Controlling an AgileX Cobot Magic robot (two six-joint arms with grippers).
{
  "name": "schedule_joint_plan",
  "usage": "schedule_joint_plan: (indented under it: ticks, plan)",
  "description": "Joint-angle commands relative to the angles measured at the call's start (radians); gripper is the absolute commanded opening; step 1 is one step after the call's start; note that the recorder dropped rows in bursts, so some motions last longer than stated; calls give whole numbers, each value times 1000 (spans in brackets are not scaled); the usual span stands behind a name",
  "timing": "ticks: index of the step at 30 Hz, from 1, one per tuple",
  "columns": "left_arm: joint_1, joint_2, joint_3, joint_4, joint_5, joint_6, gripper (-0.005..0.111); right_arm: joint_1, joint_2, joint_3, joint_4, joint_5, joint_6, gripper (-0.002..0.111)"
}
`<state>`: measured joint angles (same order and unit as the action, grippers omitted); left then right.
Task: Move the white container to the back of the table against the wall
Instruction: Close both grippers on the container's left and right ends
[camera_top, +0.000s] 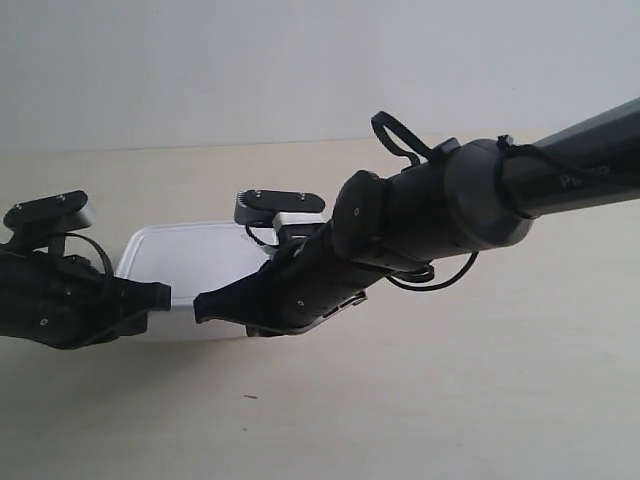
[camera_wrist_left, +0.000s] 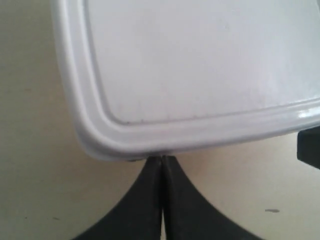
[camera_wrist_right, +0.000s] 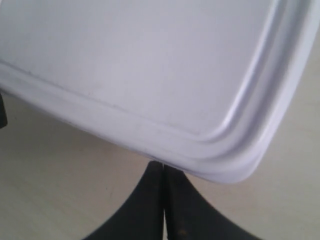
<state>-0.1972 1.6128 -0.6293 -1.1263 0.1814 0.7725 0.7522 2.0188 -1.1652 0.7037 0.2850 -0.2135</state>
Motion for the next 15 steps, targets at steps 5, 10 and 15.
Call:
schedule_joint_plan:
  ticks: [5,10,15]
  plan:
    - [-5,40,-25,3,-57,12,0,-41,5,-28,-9,-5,-2,0]
    - [-5,40,-25,19,-98,14,0,-97,5,-28,-9,-6,-3,0]
    - [-5,40,-39,24,-103,14,0,-112,5,-28,-9,-1,-30,0]
